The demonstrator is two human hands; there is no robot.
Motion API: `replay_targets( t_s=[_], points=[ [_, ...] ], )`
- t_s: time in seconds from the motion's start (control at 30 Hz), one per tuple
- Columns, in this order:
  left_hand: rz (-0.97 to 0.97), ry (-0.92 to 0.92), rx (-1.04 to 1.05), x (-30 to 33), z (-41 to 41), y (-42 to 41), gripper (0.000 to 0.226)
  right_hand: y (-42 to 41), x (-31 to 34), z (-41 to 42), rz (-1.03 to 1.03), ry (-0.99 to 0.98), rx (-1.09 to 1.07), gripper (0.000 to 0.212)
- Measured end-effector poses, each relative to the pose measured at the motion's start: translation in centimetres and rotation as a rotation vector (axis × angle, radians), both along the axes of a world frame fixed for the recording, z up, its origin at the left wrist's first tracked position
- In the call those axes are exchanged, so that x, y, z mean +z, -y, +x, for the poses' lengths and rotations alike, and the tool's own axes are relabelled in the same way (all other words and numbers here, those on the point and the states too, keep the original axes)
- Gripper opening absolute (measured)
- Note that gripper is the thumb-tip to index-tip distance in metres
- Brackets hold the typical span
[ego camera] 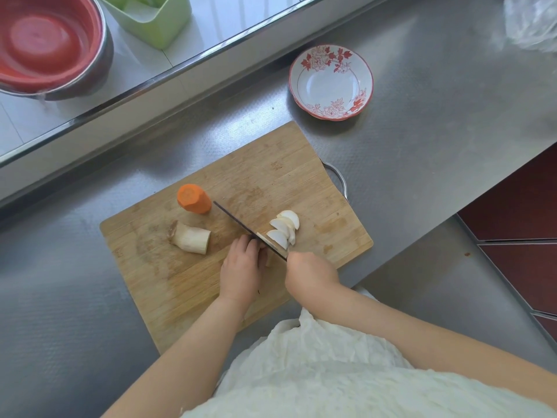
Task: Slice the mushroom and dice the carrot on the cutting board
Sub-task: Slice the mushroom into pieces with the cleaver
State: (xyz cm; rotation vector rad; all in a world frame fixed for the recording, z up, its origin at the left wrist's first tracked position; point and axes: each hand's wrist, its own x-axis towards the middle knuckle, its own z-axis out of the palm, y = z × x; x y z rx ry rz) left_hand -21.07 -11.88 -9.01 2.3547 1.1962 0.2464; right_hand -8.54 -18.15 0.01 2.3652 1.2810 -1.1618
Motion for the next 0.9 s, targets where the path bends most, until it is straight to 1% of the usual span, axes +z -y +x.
replay_targets(
  t_s=[0.1, 0.17, 0.27, 0.37, 0.43, 0.5, 0.57, 0.67, 0.73, 0.8, 0.9],
  points=[
    [-0.001, 0.01, -0.004, 0.0, -0.1, 0.0, 0.018, 0.0, -0.8, 0.2, 0.008, -0.01, -0.021, 0.021],
    [0.007, 0.022, -0.01, 0.0, -0.2, 0.0, 0.023, -0.1, -1.3, 0.5, 0.014, -0.035, -0.056, 0.02],
    [-0.003, 0.038, -0.004, 0.1, -0.1, 0.1, 0.032, -0.1, -1.6, 1.6, 0.026, -0.104, -0.167, 0.026],
    [-0.004, 0.05, 0.019, 0.5, -0.2, 0.3, 0.025, 0.6, -1.4, 2.3, 0.085, -0.132, -0.187, 0.026],
    [-0.011, 0.034, 0.027, 0.6, -0.2, 0.1, 0.014, 1.3, -1.0, 2.0, 0.119, -0.102, -0.132, 0.021],
    [-0.019, 0.006, 0.015, 0.5, -0.3, -0.1, 0.008, 1.8, -0.5, 1.3, 0.137, -0.059, -0.067, 0.016],
    [-0.005, 0.004, -0.008, 0.4, -0.4, -0.1, 0.015, 2.1, -0.2, 0.7, 0.146, -0.019, -0.001, 0.019],
    [-0.007, 0.009, -0.029, 0.6, -0.4, -0.1, 0.039, 2.3, 0.0, 0.3, 0.138, 0.011, 0.041, 0.027],
    [-0.017, 0.017, -0.023, 0.7, -0.4, 0.0, 0.042, 2.2, -0.1, 0.2, 0.117, 0.009, 0.043, 0.028],
    [-0.022, 0.017, -0.013, 0.6, -0.4, 0.0, 0.034, 2.1, 0.0, 0.1, 0.102, 0.007, 0.043, 0.027],
    [-0.031, -0.004, 0.012, 0.4, -0.3, 0.0, 0.014, 1.7, 0.1, -0.1, 0.076, -0.005, 0.031, 0.026]
  ],
)
